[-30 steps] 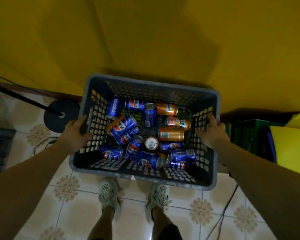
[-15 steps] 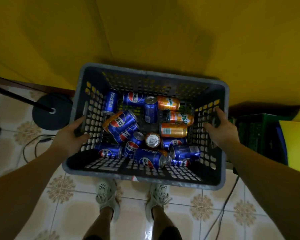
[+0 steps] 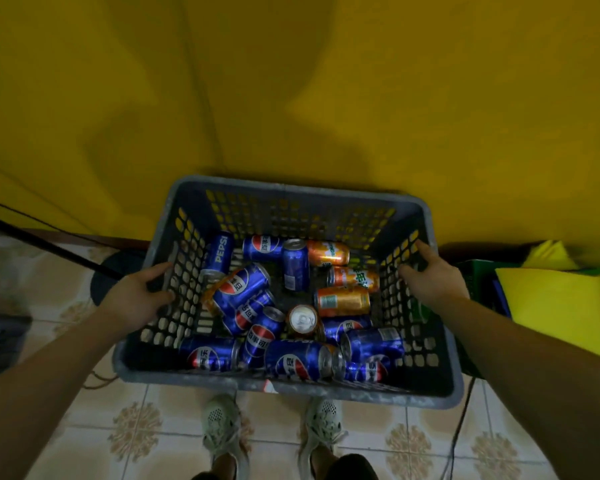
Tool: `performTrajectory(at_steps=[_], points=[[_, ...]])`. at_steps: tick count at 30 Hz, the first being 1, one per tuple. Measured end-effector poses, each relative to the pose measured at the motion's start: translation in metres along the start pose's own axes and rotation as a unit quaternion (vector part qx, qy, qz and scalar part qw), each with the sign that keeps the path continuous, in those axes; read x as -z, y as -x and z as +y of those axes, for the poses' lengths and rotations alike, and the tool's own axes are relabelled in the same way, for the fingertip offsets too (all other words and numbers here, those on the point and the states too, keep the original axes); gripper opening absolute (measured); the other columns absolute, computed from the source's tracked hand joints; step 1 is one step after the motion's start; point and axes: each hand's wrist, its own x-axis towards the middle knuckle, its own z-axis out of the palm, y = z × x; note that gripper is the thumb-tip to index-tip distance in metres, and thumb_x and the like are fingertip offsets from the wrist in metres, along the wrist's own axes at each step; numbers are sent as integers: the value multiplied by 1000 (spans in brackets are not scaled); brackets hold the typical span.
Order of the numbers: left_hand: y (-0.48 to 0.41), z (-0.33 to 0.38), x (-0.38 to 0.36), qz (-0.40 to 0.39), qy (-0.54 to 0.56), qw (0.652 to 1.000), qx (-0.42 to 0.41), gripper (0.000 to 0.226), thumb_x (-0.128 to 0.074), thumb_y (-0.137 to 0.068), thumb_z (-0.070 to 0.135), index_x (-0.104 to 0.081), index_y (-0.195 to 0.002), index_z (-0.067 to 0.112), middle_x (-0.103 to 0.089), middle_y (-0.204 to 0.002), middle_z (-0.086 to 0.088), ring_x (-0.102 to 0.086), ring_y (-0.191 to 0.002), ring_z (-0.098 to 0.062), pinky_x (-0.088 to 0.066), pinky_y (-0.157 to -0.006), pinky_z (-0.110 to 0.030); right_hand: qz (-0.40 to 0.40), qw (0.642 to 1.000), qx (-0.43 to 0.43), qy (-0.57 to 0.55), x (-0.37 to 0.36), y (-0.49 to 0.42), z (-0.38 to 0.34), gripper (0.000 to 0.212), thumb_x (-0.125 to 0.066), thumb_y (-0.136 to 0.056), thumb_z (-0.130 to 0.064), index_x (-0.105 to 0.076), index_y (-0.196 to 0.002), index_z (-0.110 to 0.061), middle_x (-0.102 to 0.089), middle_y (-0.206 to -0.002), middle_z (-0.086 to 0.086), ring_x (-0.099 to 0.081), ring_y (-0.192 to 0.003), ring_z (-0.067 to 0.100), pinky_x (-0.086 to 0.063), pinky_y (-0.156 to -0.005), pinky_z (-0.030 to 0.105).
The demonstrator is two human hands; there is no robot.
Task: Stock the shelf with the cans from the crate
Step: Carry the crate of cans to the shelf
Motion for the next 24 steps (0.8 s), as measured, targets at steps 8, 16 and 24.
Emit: performTrajectory(at_steps=[8,16,24], points=[[82,50,84,-25,-4,994,-107,67,-70,-86,14,-40,-144,28,-59,-127,-9,-64,-83,-29,-56,-74,-46,74,997,-30,2,106,121,-15,66,-54,-93,-50,-26,-151,-35,-54,-139,7,-60,-104,29,-52,-79,33],[160,126,136,-64,-26,959,-273,67,-69,-86,12,-39,-145,23,-63,-114,-10,-62,-75,-23,-52,-66,-37,166,980,-98,-55,176,268,33,65,-55,-90,-54,-33,-148,-33,-60,-131,5,-62,-95,29,-50,-69,31],[258,201,106,-94,-86,912,-390,74,-75,-81,19,-39,-146,23,-56,-133,-15,-61,-107,-36,-47,-74,-33,251,942,-190,-119,222,384,134,64,-58,-86,-54,-41,-145,-33,-65,-102,4,-57,-69,23,-55,-69,32]])
